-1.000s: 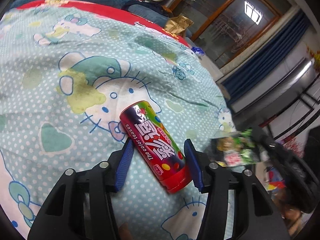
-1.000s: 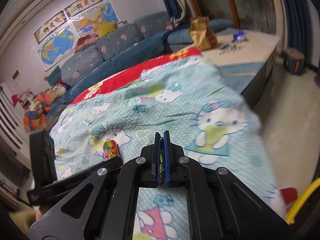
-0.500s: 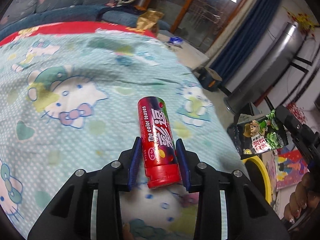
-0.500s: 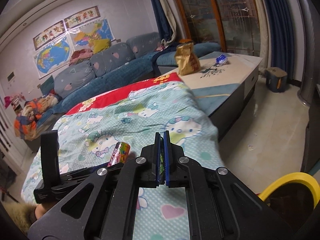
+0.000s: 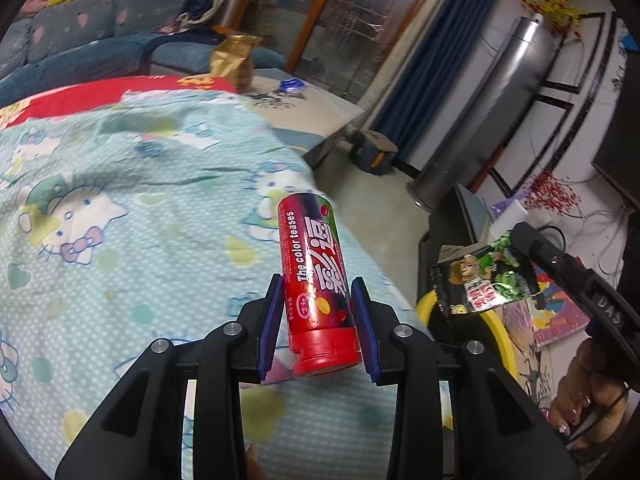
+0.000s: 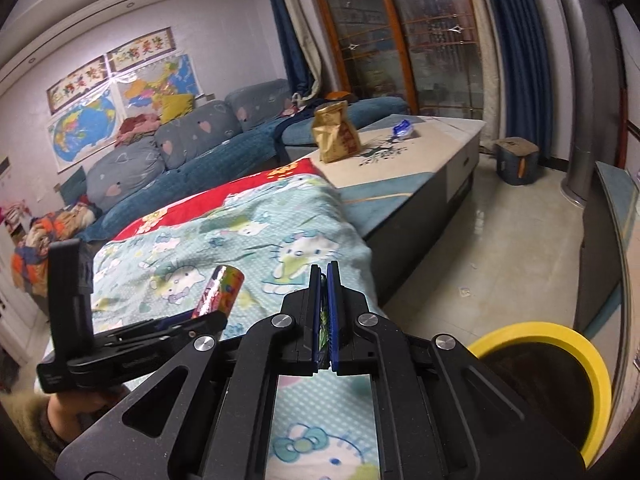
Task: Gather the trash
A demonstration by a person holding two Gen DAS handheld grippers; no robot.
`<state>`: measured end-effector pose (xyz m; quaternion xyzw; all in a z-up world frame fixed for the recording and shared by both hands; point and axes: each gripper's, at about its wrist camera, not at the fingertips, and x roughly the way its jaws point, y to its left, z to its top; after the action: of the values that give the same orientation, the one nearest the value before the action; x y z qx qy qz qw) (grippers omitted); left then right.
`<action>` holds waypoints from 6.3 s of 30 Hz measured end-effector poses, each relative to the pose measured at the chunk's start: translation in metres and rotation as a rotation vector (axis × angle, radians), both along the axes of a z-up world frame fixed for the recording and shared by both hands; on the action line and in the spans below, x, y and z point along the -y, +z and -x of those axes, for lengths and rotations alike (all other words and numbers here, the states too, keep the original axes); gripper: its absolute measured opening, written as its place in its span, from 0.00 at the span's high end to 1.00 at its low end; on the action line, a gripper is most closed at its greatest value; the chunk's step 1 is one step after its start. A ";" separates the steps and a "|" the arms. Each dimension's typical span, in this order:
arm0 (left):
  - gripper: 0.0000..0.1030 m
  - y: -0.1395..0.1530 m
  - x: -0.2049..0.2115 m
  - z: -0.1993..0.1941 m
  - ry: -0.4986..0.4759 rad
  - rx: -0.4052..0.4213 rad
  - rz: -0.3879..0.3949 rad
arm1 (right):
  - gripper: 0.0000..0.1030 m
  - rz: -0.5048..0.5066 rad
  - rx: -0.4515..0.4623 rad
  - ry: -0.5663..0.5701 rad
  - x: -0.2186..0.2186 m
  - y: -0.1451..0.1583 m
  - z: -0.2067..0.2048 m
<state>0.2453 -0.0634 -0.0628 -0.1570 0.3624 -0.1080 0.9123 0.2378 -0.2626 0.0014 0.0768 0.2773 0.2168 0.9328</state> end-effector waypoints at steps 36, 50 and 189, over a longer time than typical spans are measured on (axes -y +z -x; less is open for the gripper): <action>0.69 0.011 0.133 0.046 -0.332 0.078 -0.073 | 0.98 -0.015 -0.044 -0.306 0.125 -0.032 0.039; 0.69 0.003 0.170 0.056 -0.442 0.085 -0.108 | 0.98 -0.043 -0.076 -0.396 0.159 -0.046 0.041; 0.06 0.046 -0.009 0.209 0.061 0.454 -0.247 | 0.10 0.198 0.474 -0.359 -0.033 -0.026 0.214</action>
<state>0.0365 -0.0541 -0.0168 -0.0271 0.1541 -0.0680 0.9853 0.0240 -0.2297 -0.0243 -0.0194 0.0539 0.0323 0.9978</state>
